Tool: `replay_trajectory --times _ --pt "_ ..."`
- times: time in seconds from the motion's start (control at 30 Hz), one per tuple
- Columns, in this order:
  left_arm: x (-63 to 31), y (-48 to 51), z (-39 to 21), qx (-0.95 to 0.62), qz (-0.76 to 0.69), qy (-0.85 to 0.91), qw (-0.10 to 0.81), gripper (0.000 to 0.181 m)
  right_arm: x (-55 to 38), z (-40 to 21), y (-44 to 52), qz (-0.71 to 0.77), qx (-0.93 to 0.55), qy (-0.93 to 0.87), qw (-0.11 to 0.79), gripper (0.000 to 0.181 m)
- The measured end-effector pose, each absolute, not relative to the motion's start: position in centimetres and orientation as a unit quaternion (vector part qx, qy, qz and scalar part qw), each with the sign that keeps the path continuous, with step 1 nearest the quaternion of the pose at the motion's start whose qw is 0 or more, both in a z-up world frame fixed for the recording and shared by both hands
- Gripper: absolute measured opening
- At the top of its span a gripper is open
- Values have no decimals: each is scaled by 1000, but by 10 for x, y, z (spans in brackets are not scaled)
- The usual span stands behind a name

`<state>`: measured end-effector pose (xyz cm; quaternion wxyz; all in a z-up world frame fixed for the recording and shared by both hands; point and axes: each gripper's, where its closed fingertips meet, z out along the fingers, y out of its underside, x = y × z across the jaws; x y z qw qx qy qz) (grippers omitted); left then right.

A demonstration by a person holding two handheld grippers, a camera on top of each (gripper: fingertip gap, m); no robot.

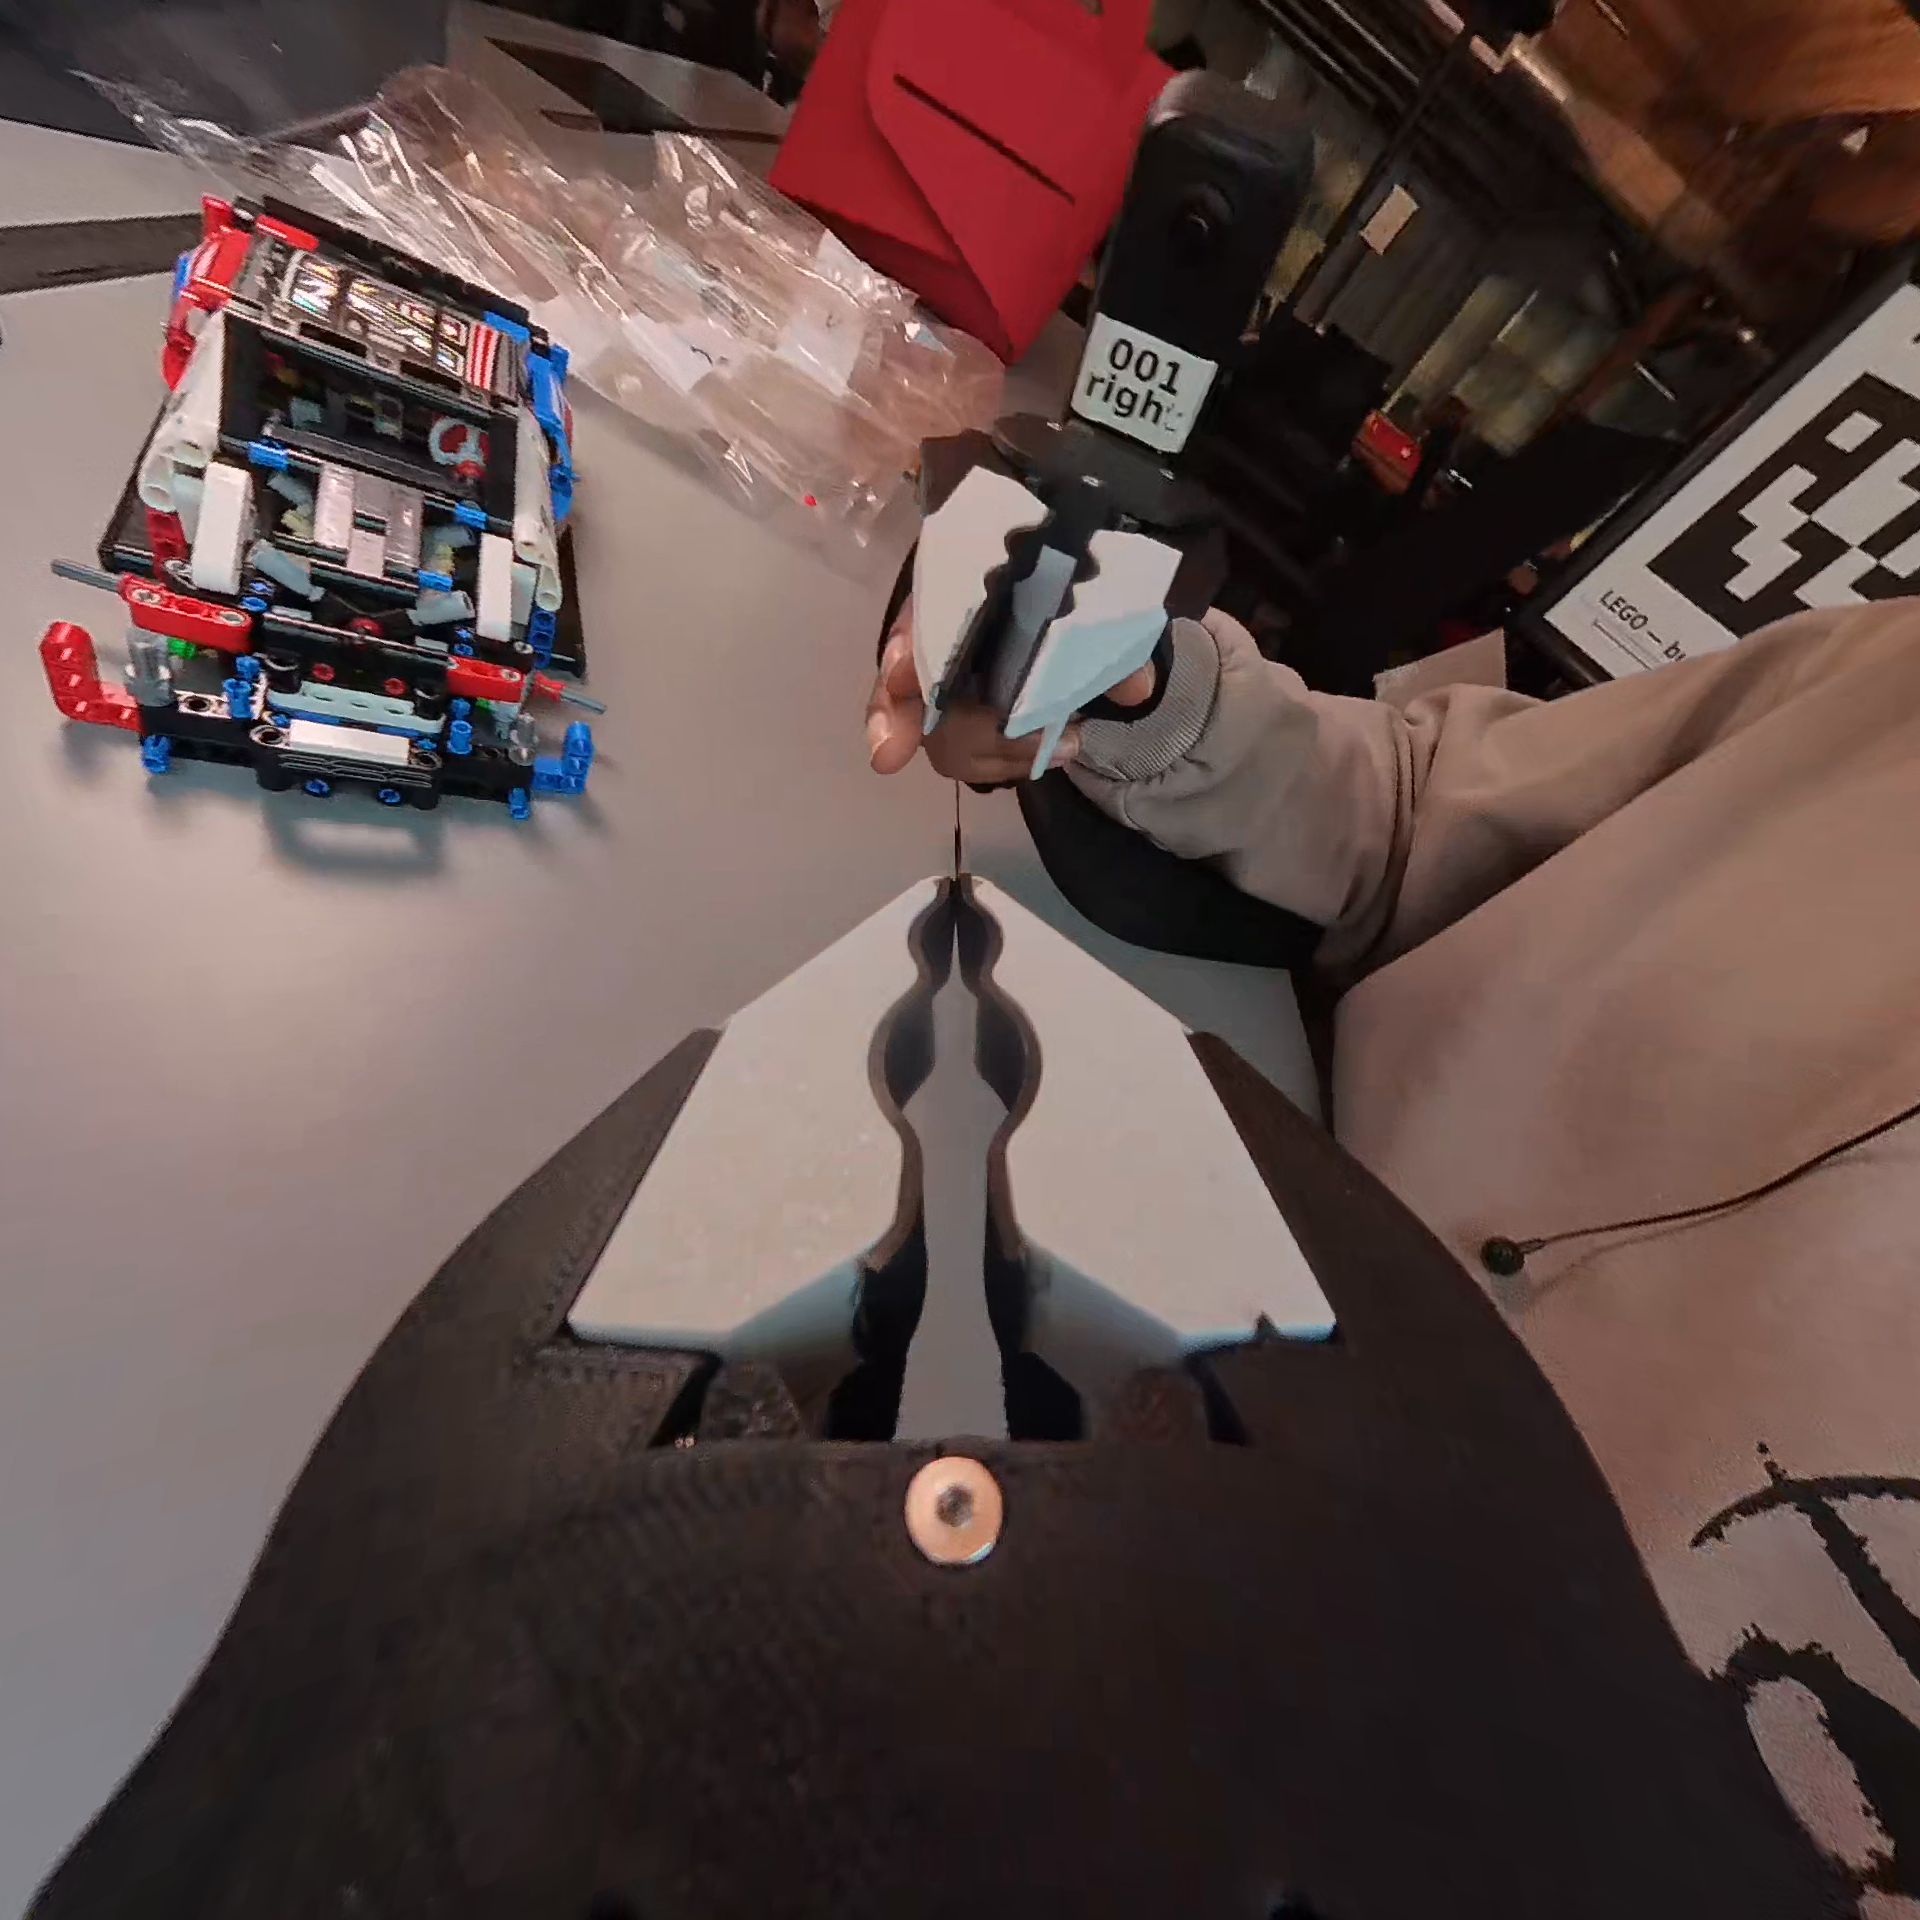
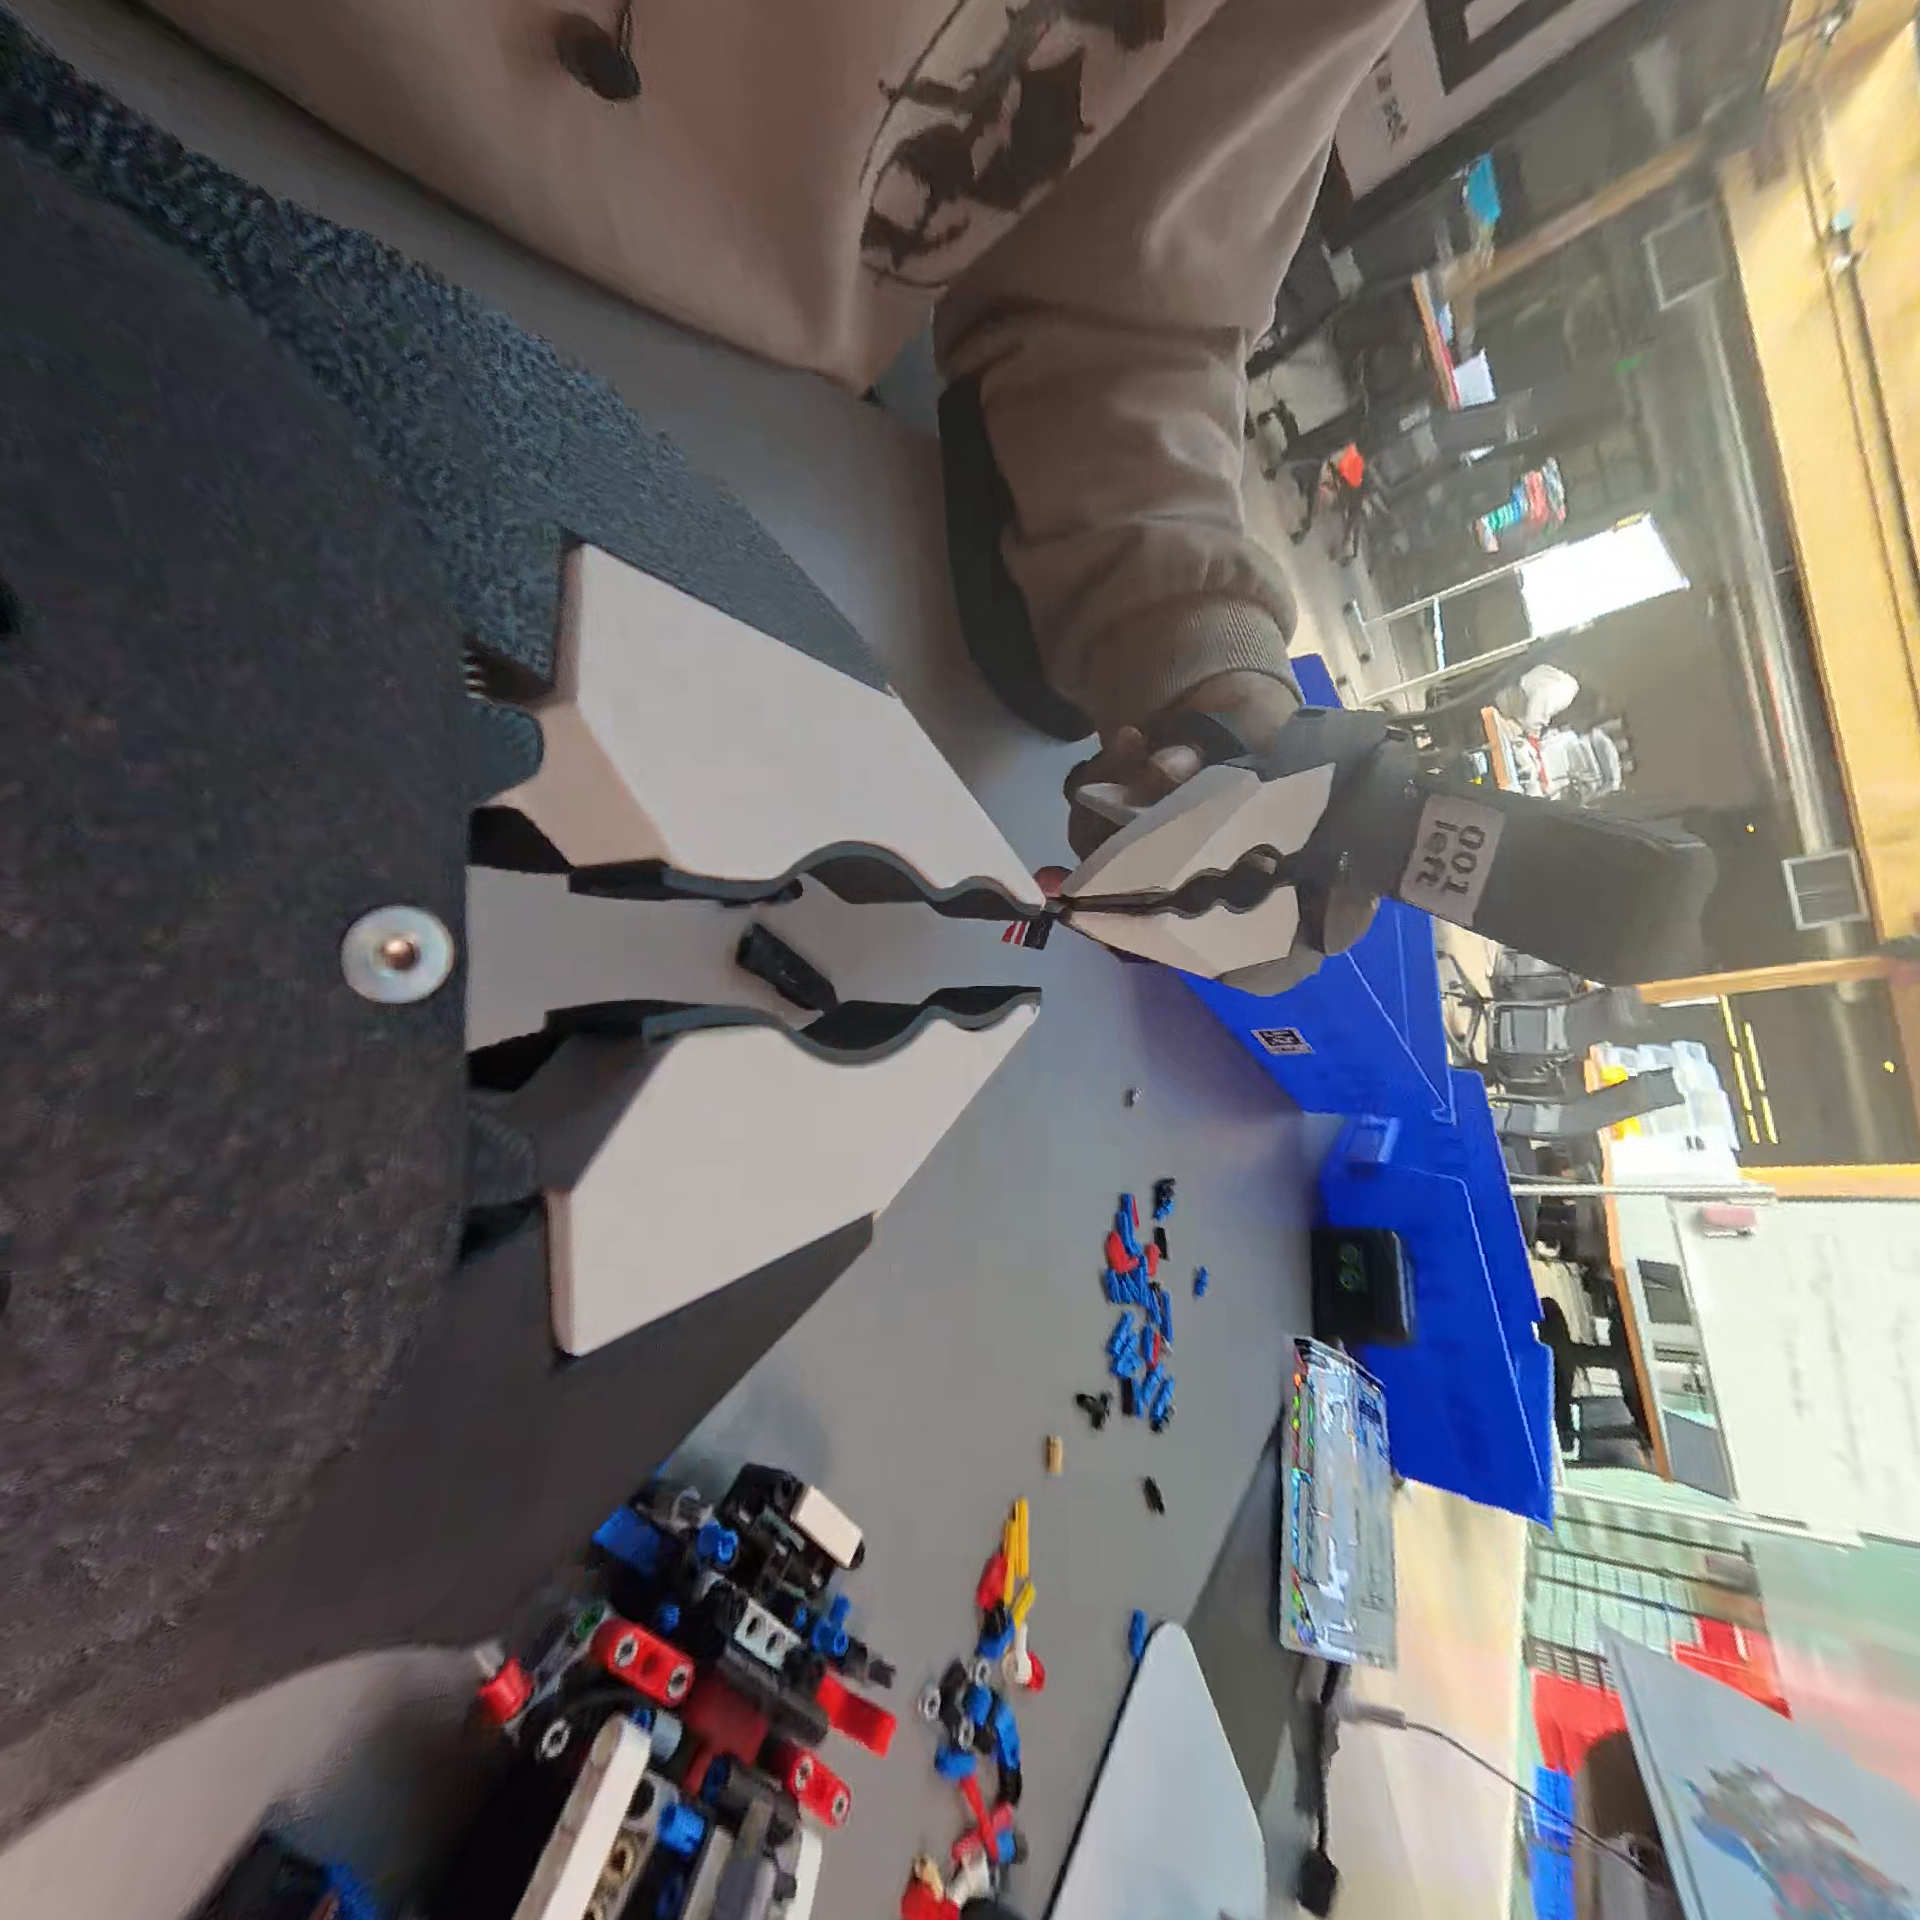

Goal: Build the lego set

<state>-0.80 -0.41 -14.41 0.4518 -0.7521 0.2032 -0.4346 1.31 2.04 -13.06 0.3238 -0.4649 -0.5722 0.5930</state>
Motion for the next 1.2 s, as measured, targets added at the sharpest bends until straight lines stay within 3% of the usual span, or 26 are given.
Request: replay_trajectory --times 0.17,0.97,1.07,1.2 --pt "-1 -11 -154 -758 -436 230 427 0 11 -148 5 583 -463 -603 286 6" --pt "-3 -9 -153 -756 -429 225 439 0 12 -146 4 595 -459 -600 275 0" --pt "-7 -8 -150 -753 -419 231 452 22 13 -142 6 609 -464 -586 264 0" --pt "-25 -2 -178 -784 -298 305 451 28 16 -132 16 629 -484 -552 255 0"
